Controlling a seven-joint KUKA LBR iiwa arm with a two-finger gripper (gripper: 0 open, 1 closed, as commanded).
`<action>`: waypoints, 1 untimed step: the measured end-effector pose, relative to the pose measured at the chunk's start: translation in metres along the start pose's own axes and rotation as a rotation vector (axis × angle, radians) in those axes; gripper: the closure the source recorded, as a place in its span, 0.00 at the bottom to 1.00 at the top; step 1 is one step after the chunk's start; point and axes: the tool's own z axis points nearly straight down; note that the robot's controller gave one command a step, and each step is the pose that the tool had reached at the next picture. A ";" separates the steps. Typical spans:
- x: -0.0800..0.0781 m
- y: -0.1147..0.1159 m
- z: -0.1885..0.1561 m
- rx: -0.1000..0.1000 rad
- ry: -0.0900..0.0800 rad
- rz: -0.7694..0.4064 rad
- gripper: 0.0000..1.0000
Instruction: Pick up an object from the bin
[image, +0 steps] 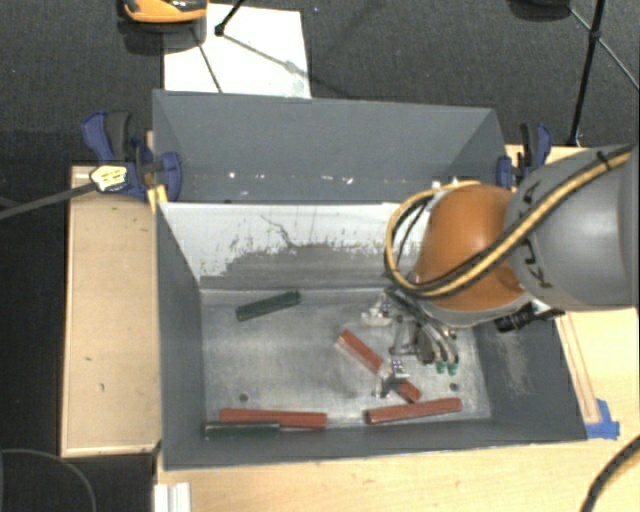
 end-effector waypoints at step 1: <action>-0.004 -0.020 0.056 0.000 -0.006 0.097 0.00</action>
Offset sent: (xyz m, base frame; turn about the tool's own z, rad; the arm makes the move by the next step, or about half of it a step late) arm -0.0187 -0.0282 -0.0560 0.1293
